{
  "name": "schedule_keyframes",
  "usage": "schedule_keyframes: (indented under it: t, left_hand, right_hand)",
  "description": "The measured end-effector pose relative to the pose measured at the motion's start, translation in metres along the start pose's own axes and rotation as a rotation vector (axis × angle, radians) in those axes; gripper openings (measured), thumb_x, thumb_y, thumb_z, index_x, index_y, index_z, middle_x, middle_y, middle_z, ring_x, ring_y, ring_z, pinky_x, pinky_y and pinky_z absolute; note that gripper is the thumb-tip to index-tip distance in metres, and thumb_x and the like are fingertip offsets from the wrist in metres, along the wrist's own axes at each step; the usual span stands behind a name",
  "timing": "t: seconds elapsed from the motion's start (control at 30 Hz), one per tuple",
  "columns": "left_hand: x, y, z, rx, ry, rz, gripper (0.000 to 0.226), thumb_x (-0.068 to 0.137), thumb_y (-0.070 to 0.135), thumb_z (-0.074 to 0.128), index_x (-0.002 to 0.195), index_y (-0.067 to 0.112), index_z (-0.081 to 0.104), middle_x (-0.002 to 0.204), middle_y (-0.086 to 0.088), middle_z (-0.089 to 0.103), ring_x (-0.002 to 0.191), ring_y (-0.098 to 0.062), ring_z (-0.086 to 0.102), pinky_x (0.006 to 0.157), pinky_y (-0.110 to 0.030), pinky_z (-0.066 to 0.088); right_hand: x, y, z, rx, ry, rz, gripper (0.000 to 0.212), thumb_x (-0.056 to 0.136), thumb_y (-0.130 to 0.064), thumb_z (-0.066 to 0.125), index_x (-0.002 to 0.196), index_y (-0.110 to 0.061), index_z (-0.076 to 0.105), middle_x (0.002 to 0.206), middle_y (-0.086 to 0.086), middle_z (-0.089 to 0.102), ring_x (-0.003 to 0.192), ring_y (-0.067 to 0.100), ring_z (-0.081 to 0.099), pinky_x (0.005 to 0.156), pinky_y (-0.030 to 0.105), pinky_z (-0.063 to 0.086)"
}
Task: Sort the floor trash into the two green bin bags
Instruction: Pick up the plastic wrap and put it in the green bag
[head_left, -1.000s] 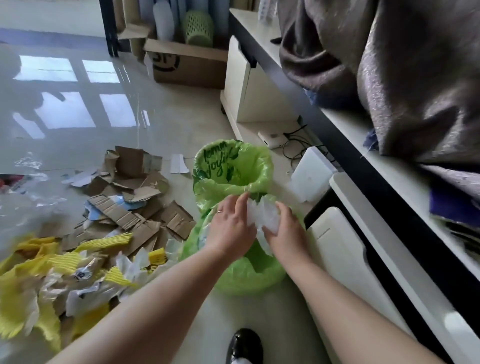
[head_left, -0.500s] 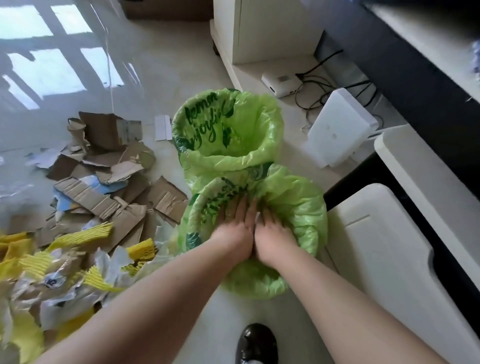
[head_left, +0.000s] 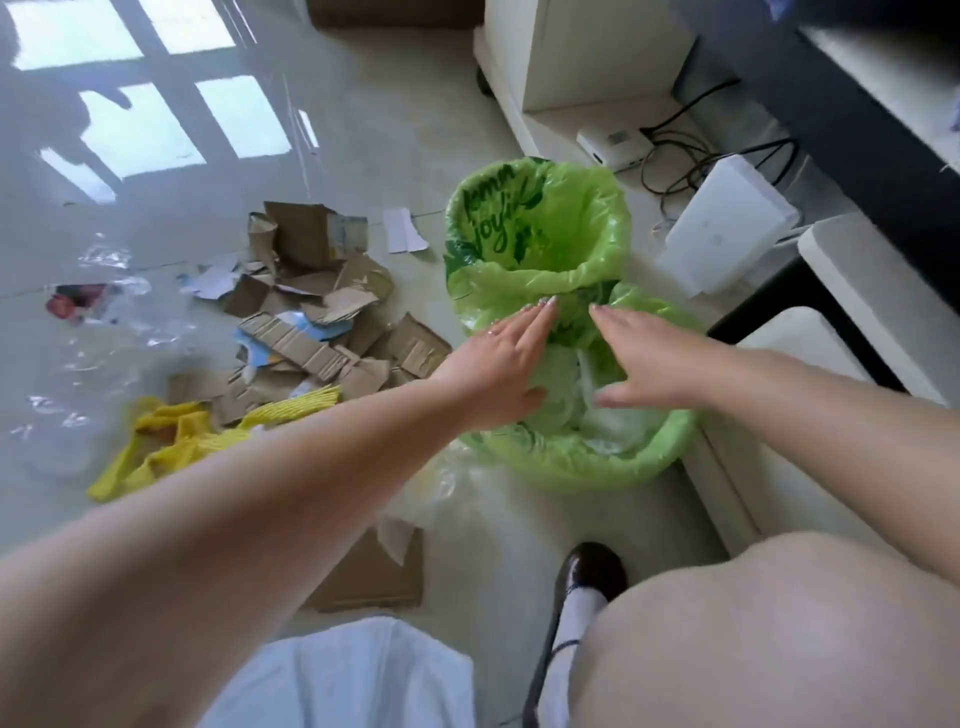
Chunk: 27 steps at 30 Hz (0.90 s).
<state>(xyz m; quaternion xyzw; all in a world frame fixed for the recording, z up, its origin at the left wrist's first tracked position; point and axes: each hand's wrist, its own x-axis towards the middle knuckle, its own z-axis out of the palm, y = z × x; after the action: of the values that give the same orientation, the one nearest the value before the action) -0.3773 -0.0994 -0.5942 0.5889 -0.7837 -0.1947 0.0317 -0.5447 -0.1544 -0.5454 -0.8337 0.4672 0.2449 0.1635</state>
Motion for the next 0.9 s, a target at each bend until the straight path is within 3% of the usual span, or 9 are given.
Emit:
schedule_keyframes:
  t: [0.2, 0.4, 0.57, 0.7, 0.9]
  left_hand:
    - [-0.096, -0.072, -0.021, -0.081, 0.125, -0.27, 0.089, 0.091, 0.034, 0.055, 0.15, 0.013, -0.007, 0.159, -0.009, 0.009, 0.145, -0.027, 0.017, 0.115, -0.035, 0.019]
    - [-0.186, -0.134, 0.016, -0.056, 0.055, -0.497, 0.09, 0.089, 0.037, 0.058, 0.151, 0.018, -0.006, 0.16, -0.005, 0.004, 0.147, -0.023, 0.008, 0.119, -0.039, 0.016]
    - [-0.221, -0.163, 0.065, -0.015, -0.146, -0.598, 0.101, 0.083, 0.041, 0.065, 0.15, 0.024, -0.01, 0.16, -0.006, -0.003, 0.148, -0.027, 0.003, 0.117, -0.053, 0.014]
    - [-0.221, -0.165, 0.099, 0.067, -0.313, -0.533, 0.108, 0.08, 0.04, 0.069, 0.148, 0.031, -0.014, 0.159, -0.006, -0.013, 0.147, -0.029, -0.007, 0.114, -0.056, 0.011]
    - [-0.189, -0.177, 0.127, 0.208, -0.315, -0.254, 0.092, 0.089, 0.012, 0.052, 0.146, 0.038, -0.014, 0.157, -0.01, -0.02, 0.146, -0.031, -0.016, 0.114, -0.059, 0.011]
  right_hand:
    - [-0.018, -0.108, -0.046, -0.043, 0.138, -0.149, 0.093, 0.083, -0.046, 0.064, 0.151, -0.018, 0.006, 0.157, 0.007, 0.018, 0.141, 0.024, 0.025, 0.113, 0.038, 0.026]
    - [0.002, -0.198, 0.045, -0.056, 0.035, -0.244, 0.092, 0.08, -0.043, 0.067, 0.15, -0.016, 0.012, 0.155, 0.01, 0.017, 0.142, 0.028, 0.02, 0.113, 0.042, 0.029]
    - [0.021, -0.224, 0.131, 0.156, -0.025, -0.046, 0.098, 0.08, -0.043, 0.068, 0.15, -0.024, 0.003, 0.158, 0.008, -0.006, 0.146, 0.03, -0.001, 0.114, 0.048, 0.023]
    - [0.034, -0.228, 0.173, 0.269, -0.07, 0.118, 0.107, 0.076, -0.044, 0.072, 0.149, -0.028, -0.006, 0.157, 0.009, -0.017, 0.146, 0.032, -0.004, 0.11, 0.048, 0.028]
    - [0.069, -0.226, 0.196, 0.23, -0.063, 0.197, 0.109, 0.078, -0.042, 0.07, 0.147, -0.032, -0.014, 0.155, 0.007, -0.024, 0.145, 0.031, -0.009, 0.104, 0.05, 0.038]
